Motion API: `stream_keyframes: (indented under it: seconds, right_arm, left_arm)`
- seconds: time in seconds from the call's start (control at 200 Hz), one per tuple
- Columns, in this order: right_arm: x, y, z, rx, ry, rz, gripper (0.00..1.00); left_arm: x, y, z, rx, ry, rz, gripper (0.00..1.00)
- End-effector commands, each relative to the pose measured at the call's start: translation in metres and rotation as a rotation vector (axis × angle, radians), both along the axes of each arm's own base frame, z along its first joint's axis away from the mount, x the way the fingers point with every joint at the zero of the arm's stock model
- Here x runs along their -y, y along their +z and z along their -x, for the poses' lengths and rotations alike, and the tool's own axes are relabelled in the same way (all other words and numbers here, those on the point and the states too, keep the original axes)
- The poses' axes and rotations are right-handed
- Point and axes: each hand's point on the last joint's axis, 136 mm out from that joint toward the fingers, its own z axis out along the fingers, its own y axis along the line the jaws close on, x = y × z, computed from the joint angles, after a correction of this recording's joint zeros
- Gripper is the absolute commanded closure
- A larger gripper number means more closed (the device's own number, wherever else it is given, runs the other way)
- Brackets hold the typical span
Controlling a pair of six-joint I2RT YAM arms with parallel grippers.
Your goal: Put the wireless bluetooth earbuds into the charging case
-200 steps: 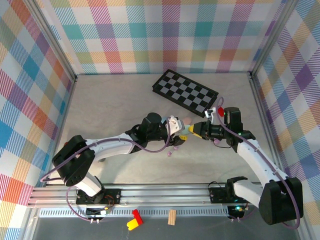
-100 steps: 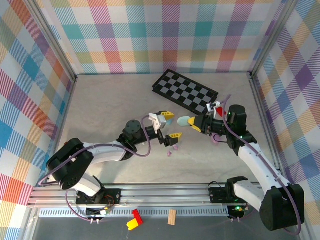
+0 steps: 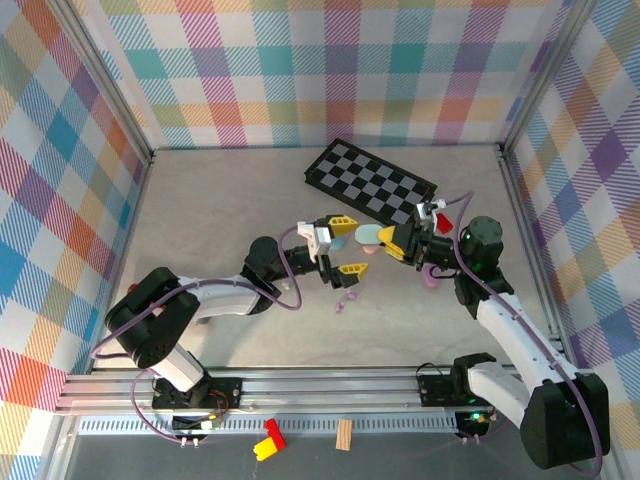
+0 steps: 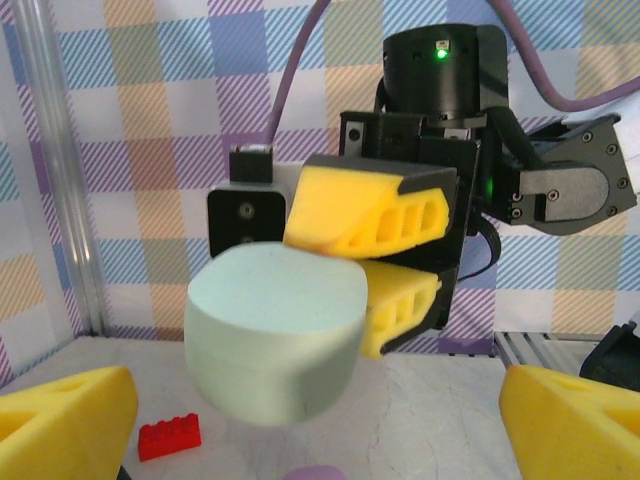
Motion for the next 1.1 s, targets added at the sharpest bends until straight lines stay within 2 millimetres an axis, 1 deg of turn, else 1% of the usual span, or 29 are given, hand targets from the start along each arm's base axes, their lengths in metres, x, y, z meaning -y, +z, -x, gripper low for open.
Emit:
stream_keyframes:
  seconds: [0.0,0.125,0.275,0.425,0.615,0.735,0.91,0.985,1.095]
  right_arm:
    - [0.000,0.016,0.005,0.022,0.004,-0.044,0.87]
    - [-0.001,0.018,0.007,0.022,0.011,-0.048,0.88]
    - [-0.001,0.019,0.007,0.012,0.017,-0.053,0.87]
    - [-0.001,0.020,0.008,0.018,0.016,-0.050,0.88]
    - [-0.002,0.018,0.009,0.020,0.024,-0.034,0.88]
    - [-0.002,0.019,0.008,0.022,0.024,-0.034,0.88]
    - [-0.002,0.024,0.009,0.032,0.026,-0.036,0.87]
    - [-0.001,0.023,0.010,0.031,0.024,-0.033,0.87]
    - [-0.001,0.024,0.010,0.036,0.019,-0.033,0.87]
  left_arm:
    - [0.003,0.022,0.006,0.089,-0.045,0.049,0.13]
    - [0.010,0.022,0.006,0.104,-0.078,0.044,0.18]
    - [0.017,0.023,0.003,0.126,-0.107,0.040,0.30]
    - [0.019,0.027,0.004,0.141,-0.122,0.043,0.38]
    - [0.020,0.024,0.003,0.135,-0.128,0.039,0.48]
    - [0.021,0.024,0.005,0.136,-0.138,0.037,0.51]
    - [0.021,0.020,0.004,0.135,-0.136,0.030,0.51]
    - [0.021,0.019,0.005,0.135,-0.142,0.027,0.53]
    - [0.021,0.017,0.006,0.133,-0.145,0.024,0.53]
